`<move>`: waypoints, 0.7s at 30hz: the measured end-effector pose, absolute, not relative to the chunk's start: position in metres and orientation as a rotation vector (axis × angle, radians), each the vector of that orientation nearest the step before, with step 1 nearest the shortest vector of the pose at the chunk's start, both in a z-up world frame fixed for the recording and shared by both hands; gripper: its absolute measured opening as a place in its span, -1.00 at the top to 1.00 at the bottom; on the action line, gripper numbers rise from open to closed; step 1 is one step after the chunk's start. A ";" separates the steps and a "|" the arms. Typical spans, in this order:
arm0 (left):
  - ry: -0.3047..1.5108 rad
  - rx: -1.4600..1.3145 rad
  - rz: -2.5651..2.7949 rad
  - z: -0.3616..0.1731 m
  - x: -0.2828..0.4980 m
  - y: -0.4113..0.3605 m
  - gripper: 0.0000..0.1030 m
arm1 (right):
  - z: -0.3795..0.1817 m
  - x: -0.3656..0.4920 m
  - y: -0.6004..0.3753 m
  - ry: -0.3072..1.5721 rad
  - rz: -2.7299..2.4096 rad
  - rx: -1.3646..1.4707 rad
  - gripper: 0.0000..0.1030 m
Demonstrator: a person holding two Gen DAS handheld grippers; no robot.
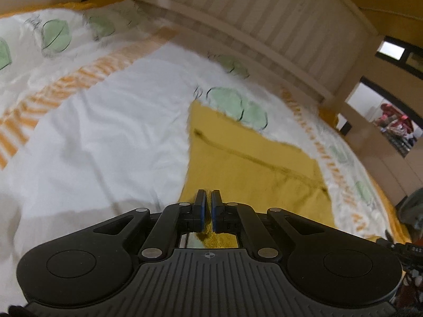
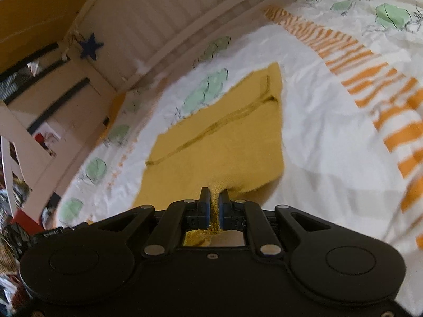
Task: Fold small clothes
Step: 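Lift the hem with both grippers and fold it over toward the collar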
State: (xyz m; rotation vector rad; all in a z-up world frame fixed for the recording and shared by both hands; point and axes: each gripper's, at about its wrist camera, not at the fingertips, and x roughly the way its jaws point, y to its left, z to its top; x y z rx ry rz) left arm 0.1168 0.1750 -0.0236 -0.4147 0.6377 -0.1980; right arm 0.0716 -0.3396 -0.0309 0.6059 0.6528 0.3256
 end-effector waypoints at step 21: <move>0.535 -0.466 -0.152 -0.005 0.298 0.153 0.92 | -0.018 0.262 -0.370 0.574 0.196 0.687 0.73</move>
